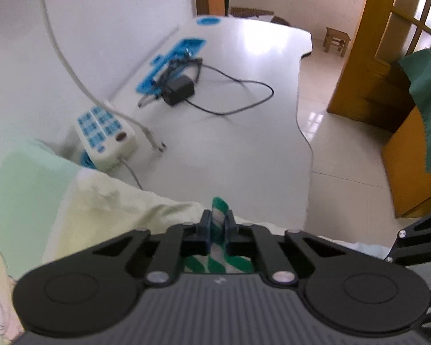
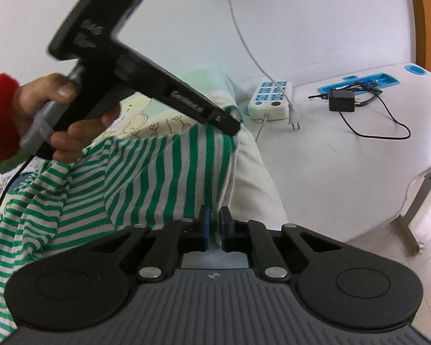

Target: Fold clothes

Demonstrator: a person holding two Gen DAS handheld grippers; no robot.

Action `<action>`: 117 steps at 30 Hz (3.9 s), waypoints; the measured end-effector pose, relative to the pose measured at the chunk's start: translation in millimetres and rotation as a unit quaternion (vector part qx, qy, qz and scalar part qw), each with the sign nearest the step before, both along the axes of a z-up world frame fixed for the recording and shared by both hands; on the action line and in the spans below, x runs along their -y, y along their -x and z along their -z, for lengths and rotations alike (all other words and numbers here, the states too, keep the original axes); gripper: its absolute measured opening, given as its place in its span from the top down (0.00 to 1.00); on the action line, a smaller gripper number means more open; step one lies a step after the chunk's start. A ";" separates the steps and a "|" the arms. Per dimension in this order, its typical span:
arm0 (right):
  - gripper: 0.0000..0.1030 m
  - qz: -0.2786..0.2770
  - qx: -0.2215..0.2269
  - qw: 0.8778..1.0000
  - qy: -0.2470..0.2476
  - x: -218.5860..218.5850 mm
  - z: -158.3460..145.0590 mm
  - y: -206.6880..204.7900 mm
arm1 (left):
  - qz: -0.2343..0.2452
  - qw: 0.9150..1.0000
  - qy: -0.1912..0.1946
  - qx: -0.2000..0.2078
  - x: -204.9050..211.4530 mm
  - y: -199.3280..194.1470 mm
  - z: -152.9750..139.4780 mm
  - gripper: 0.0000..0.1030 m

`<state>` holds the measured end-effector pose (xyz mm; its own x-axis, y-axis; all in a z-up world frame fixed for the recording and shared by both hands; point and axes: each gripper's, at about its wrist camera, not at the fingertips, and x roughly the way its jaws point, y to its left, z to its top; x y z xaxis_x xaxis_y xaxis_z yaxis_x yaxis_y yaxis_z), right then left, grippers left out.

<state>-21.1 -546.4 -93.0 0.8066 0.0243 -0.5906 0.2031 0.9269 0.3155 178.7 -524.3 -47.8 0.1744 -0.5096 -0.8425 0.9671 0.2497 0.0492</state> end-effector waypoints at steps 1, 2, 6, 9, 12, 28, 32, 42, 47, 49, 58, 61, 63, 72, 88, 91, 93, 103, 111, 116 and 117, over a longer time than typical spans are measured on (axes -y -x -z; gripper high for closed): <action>0.94 0.001 0.006 1.000 0.000 0.0 -4.0 0.6 | -0.004 1.000 0.008 0.004 -3.1 1.6 -5.2 0.96; 0.94 0.003 0.012 1.000 -0.001 0.0 -7.9 1.2 | -0.009 1.000 0.017 0.006 -6.7 2.2 -11.4 0.96; 0.94 -0.008 0.046 0.999 -0.007 -1.8 -31.9 1.0 | -0.057 0.997 0.059 0.010 -33.8 -8.7 -47.5 0.96; 0.94 -0.033 0.076 0.996 -0.009 -11.6 -53.5 -2.4 | -0.094 0.991 0.091 0.005 -65.8 -19.9 -76.1 0.96; 0.94 -0.063 0.101 0.993 -0.010 -28.0 -72.2 -7.1 | -0.127 0.986 0.107 0.025 -101.3 -27.3 -97.0 0.96; 0.94 -0.172 0.112 0.973 0.109 -169.6 -94.1 -26.3 | -0.268 0.949 0.147 -0.080 -297.6 -23.2 -72.2 0.90; 0.94 -0.133 0.077 0.978 0.140 -151.6 -82.9 -14.3 | -0.264 0.942 0.150 -0.143 -297.6 -14.4 -42.6 0.58; 0.94 -0.035 0.034 0.992 0.117 -109.5 -68.3 -5.0 | -0.088 0.994 0.067 -0.011 -249.8 46.6 -12.1 0.30; 0.94 -0.041 0.039 0.991 0.124 -114.3 -64.9 -8.6 | -0.054 0.997 0.049 0.023 -232.4 56.9 -2.8 0.31; 0.94 -0.042 0.037 0.991 0.123 -111.6 -63.3 -7.9 | -0.053 0.997 0.044 0.025 -228.3 55.4 2.4 0.35; 0.94 -0.045 0.034 0.991 0.118 -108.3 -63.1 -6.8 | -0.048 0.995 0.001 0.088 -217.7 63.9 16.4 0.85; 0.94 -0.046 0.034 0.992 0.113 -109.1 -64.7 -7.1 | -0.040 0.990 0.011 0.133 -218.3 74.6 8.1 0.94; 0.94 -0.047 0.031 0.992 0.115 -110.7 -65.0 -7.3 | -0.032 0.988 0.013 0.151 -218.3 80.4 1.7 0.94; 0.94 -0.050 0.020 0.991 0.120 -120.7 -62.8 -7.6 | 0.007 0.972 -0.014 0.235 -212.7 98.3 7.0 0.48; 0.94 -0.043 0.033 0.993 0.106 -120.1 -68.4 -5.2 | 0.072 0.939 -0.074 0.328 -199.6 113.2 36.6 0.91; 0.94 -0.060 0.049 0.992 0.101 -126.6 -77.7 -2.0 | 0.039 0.940 -0.050 0.336 -203.6 106.2 16.8 0.91; 0.94 -0.075 0.060 0.990 0.105 -135.0 -84.7 0.0 | 0.006 0.937 -0.038 0.348 -212.1 96.2 -0.8 0.91; 0.94 -0.168 0.103 0.976 0.094 -216.1 -96.7 -10.4 | -0.092 0.911 -0.047 0.399 -295.6 66.1 -61.3 0.91; 0.94 -0.225 0.057 0.963 0.140 -286.9 -59.2 -27.7 | -0.107 0.919 -0.094 0.368 -341.6 62.6 -7.8 0.91; 0.94 -0.239 0.022 0.959 0.153 -299.3 -43.9 -29.7 | -0.123 0.924 -0.095 0.348 -357.6 65.8 21.4 0.91; 0.94 -0.242 0.025 0.960 0.140 -299.4 -44.0 -28.2 | -0.129 0.926 -0.090 0.345 -361.3 66.9 23.5 0.91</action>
